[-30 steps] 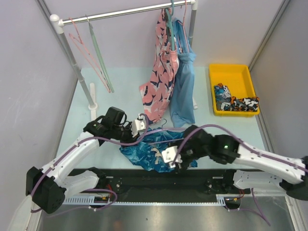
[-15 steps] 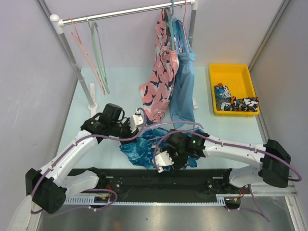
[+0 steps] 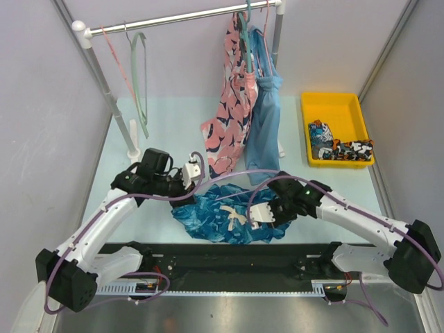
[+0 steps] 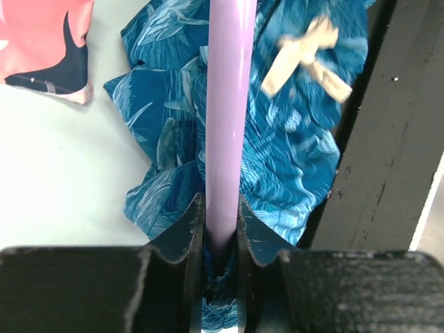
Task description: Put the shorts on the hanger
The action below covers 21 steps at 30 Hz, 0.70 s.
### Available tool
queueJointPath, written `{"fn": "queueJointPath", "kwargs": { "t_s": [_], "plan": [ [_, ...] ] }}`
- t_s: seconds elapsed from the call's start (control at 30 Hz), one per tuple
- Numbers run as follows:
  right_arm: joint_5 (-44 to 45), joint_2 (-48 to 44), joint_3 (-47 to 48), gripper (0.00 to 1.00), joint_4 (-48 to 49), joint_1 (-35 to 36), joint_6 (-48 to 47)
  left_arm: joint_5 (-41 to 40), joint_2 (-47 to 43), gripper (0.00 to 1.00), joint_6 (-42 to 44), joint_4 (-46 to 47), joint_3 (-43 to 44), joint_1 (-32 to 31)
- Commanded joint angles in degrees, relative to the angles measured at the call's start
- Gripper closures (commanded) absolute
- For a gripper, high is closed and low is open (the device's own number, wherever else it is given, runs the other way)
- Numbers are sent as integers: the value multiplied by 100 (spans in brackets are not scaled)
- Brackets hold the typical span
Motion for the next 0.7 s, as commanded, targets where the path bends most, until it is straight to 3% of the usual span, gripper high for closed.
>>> {"fn": "queueJointPath", "kwargs": {
  "t_s": [0.0, 0.07, 0.1, 0.17, 0.43, 0.67],
  "plan": [
    [-172, -164, -141, 65, -405, -605, -569, 290, -7, 100, 257, 61, 89, 120],
    [-383, -347, -237, 79, -432, -816, -771, 413, -42, 100, 450, -27, 98, 173],
    [-427, -427, -290, 92, -397, -878, -876, 474, -60, 100, 572, -132, 98, 216],
    [-567, -724, -483, 100, -327, -1158, -973, 676, -78, 100, 652, -247, 160, 452],
    [-1463, -1841, -949, 100, -291, -2521, -1843, 1783, -244, 100, 987, -792, 450, 1131],
    [-2246, -1966, -1116, 100, -168, -3619, -2291, 2269, -429, 100, 1232, -942, 494, 1439]
  ]
}}
